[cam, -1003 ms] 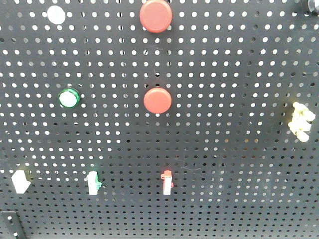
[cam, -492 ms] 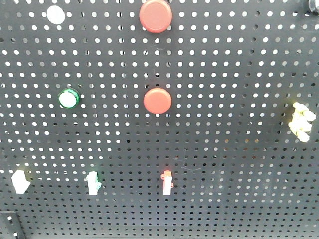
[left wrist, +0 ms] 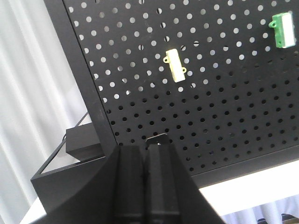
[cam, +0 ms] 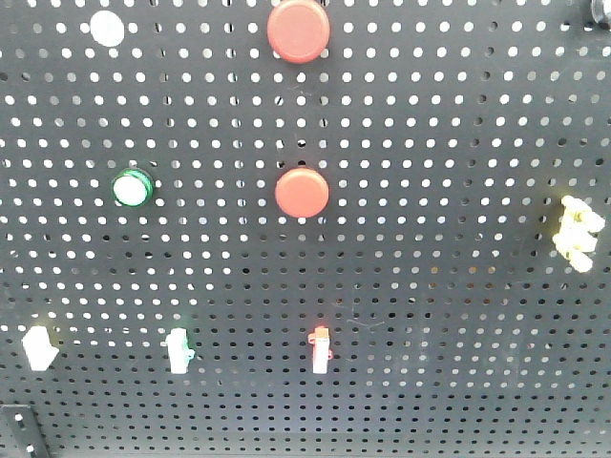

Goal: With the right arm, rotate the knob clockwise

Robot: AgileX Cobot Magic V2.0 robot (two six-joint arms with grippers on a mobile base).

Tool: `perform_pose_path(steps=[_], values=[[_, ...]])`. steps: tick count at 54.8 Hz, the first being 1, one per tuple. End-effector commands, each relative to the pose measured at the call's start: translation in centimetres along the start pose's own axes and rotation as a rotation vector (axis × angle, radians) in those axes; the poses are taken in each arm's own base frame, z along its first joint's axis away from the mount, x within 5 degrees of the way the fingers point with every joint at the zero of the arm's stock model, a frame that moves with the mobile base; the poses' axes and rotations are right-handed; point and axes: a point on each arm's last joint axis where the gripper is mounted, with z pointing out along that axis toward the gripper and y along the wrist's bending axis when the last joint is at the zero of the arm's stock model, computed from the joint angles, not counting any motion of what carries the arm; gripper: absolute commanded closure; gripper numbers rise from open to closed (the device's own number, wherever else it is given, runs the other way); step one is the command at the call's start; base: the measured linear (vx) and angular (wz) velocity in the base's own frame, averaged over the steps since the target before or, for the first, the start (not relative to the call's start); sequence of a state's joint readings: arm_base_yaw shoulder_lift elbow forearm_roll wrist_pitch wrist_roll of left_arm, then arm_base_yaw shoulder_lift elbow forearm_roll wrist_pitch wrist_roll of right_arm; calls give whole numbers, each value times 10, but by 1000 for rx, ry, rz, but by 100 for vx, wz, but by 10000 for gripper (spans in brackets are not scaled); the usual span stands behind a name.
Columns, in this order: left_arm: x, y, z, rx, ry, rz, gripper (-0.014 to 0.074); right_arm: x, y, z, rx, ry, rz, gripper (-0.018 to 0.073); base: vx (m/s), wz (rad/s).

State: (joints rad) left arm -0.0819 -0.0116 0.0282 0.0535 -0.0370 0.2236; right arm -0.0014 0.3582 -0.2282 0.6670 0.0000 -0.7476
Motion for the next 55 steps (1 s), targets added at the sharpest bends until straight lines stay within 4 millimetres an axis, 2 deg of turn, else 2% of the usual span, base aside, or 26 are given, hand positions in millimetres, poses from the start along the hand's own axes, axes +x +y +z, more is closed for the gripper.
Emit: perform_pose_path(steps=[1, 8, 20, 33, 39, 55], values=[[3, -2, -1, -5, -61, -10, 603, 9, -3, 2, 42, -1, 1, 566, 0, 0], [3, -2, -1, -5, -61, -10, 603, 41, -1, 1, 36, 92, -3, 566, 0, 0], [3, -2, -1, -5, -61, -10, 603, 81, 1, -7, 51, 161, 76, 566, 0, 0], [3, -2, -1, -5, -61, -10, 603, 69, 4, -23, 20, -27, -33, 566, 0, 0], [3, -2, -1, -5, -61, -10, 603, 66, 5, -29, 12, -84, -19, 566, 0, 0], [3, -2, -1, -5, -60, -10, 603, 71, 5, -32, 13, -52, 69, 566, 0, 0]])
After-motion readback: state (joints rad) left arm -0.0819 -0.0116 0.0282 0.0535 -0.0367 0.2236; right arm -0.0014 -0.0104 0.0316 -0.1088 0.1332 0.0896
